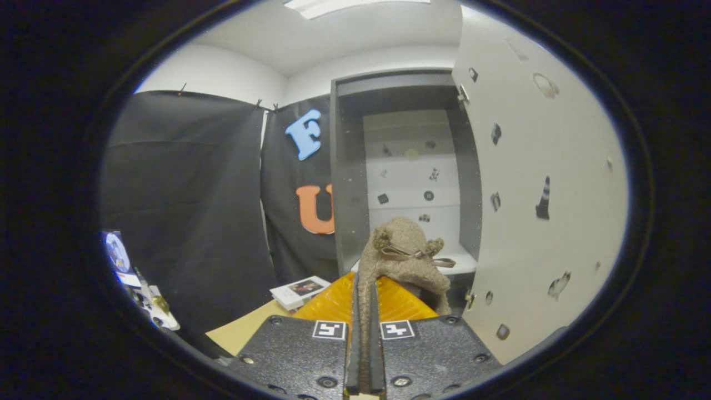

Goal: Open the shoe cabinet door, grab the shoes and put them into the shoe cabinet, then close the shoe cabinet door.

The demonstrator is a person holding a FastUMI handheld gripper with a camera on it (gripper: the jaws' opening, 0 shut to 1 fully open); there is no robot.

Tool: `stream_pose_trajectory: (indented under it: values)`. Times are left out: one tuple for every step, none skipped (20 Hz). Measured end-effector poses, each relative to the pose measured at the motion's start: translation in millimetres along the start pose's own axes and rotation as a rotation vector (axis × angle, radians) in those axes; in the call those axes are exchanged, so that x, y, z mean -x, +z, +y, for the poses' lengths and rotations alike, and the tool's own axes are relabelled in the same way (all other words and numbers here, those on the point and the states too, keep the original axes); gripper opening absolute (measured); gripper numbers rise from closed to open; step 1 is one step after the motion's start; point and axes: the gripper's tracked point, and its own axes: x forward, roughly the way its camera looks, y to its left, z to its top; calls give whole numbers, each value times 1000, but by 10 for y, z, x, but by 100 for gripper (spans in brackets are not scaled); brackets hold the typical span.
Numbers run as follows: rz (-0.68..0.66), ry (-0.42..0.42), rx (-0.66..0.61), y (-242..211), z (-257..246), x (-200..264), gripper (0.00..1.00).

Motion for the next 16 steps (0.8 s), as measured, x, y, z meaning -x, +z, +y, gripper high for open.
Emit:
stream_pose_trajectory:
  values:
    - [-19, -18, 11, 164, -64, -46, 10]
    - [-40, -29, 16, 324, -109, -99, 10]
    - [-60, -37, 20, 475, -158, -166, 10]
    - [-79, -48, 28, 601, -211, -238, 10]
    - [-89, -63, 51, 709, -291, -323, 10]
    - [-102, -83, 71, 806, -371, -419, 9]
    - [-111, -99, 88, 899, -437, -525, 10]
    - [-111, -117, 107, 955, -498, -644, 10]
    - [-105, -134, 122, 989, -558, -779, 10]
    - [-91, -147, 138, 986, -604, -907, 10]
    - [-72, -157, 150, 965, -638, -1059, 10]
    - [-57, -167, 154, 958, -675, -1200, 10]
    - [-41, -178, 158, 944, -717, -1367, 9]
    - [-25, -186, 158, 928, -753, -1510, 10]
    - [-13, -193, 164, 902, -786, -1656, 10]
    - [-5, -200, 172, 879, -818, -1790, 10]
